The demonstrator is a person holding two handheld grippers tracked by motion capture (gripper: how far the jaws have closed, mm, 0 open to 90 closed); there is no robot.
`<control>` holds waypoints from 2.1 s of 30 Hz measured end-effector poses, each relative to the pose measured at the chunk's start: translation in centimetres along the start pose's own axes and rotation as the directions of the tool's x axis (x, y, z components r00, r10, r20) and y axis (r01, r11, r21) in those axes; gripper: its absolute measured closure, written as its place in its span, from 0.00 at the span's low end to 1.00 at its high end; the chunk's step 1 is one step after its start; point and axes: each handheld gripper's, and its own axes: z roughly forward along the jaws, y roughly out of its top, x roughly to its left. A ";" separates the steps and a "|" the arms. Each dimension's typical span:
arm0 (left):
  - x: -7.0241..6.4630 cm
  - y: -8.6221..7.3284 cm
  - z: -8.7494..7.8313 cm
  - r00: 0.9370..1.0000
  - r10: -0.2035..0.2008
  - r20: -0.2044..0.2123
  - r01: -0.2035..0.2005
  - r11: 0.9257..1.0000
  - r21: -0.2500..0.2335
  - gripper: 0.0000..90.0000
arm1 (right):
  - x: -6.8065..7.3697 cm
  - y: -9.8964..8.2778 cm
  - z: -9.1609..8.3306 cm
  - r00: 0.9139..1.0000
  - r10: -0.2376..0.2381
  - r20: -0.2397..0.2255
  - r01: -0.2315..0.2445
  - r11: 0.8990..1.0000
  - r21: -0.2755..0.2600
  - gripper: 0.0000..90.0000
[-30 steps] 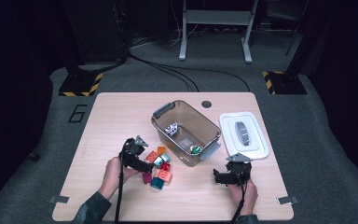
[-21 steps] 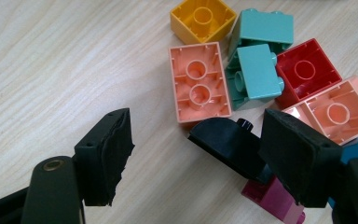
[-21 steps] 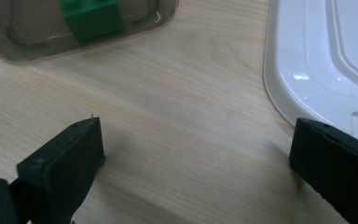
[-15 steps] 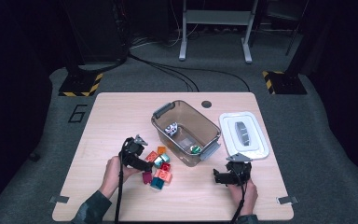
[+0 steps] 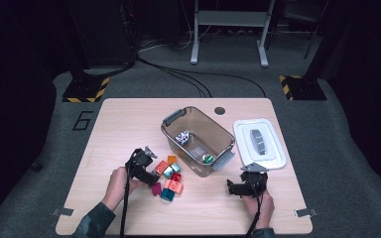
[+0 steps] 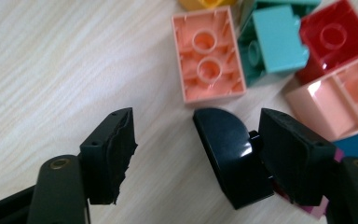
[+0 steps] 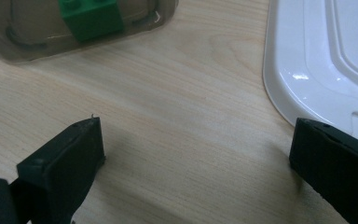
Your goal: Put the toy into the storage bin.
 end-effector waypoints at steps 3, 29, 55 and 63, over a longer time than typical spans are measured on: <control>0.2 -0.2 0.0 1.000 0.004 -0.003 -0.004 1.000 0.013 0.33 | 0.0 0.0 0.0 1.000 0.001 0.001 -0.001 1.000 0.000 0.02; 0.9 -0.1 0.4 0.999 -0.021 0.041 0.021 1.000 0.015 0.73 | 0.0 0.0 0.0 1.000 0.001 0.002 -0.001 1.000 -0.001 0.03; 3.2 0.8 -3.0 0.998 -0.057 0.010 0.057 0.996 -0.072 0.74 | 0.0 0.0 0.0 1.000 0.002 0.002 -0.002 1.000 -0.001 0.03; 3.7 1.5 -4.2 0.998 -0.059 -0.008 0.058 0.993 -0.102 0.74 | 0.0 0.0 0.0 1.000 0.002 0.002 -0.002 1.000 -0.001 0.03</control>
